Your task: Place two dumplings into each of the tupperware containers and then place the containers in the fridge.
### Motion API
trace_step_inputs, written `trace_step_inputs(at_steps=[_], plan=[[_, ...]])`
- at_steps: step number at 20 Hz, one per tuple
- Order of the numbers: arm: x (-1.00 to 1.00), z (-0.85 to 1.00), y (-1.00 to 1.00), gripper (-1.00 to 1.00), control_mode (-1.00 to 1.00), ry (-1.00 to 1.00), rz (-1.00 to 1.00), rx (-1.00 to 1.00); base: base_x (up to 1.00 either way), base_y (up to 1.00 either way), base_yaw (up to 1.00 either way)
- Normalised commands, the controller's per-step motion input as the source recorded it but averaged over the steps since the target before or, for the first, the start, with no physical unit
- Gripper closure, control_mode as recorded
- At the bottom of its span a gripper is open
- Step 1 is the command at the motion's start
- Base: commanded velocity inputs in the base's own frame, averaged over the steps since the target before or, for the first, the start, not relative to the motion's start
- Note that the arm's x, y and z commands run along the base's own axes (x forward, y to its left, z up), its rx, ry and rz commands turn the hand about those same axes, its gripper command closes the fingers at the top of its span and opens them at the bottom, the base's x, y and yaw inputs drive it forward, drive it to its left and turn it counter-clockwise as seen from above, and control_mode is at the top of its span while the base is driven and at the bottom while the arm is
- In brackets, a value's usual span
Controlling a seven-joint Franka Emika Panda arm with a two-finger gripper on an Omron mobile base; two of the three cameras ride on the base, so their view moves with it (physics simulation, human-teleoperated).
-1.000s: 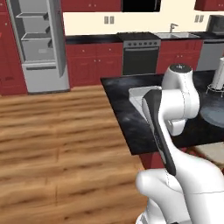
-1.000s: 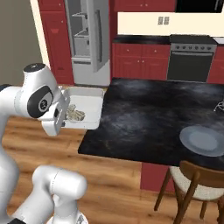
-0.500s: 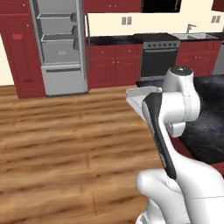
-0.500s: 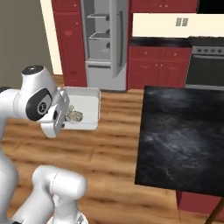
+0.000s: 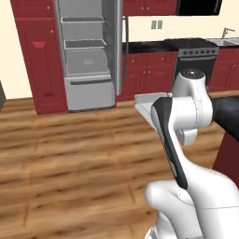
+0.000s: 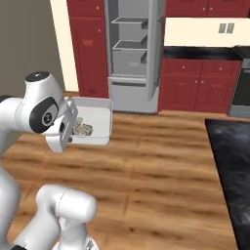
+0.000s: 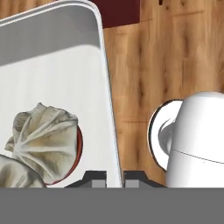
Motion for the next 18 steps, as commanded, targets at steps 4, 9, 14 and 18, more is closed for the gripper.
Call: trace_step_inputs(at_steps=[4, 9, 14, 18], plan=[[0.0, 0.0, 0.0, 1.0, 1.0, 0.0, 0.0, 0.0, 1.0, 0.83, -0.06], [0.0, 0.0, 0.0, 1.0, 1.0, 0.0, 0.0, 0.0, 1.0, 0.47, -0.02], [0.0, 0.0, 0.0, 1.0, 1.0, 0.0, 0.0, 0.0, 1.0, 0.19, 0.0], [0.0, 0.0, 0.0, 1.0, 1.0, 0.0, 0.0, 0.0, 1.0, 0.02, 0.0]])
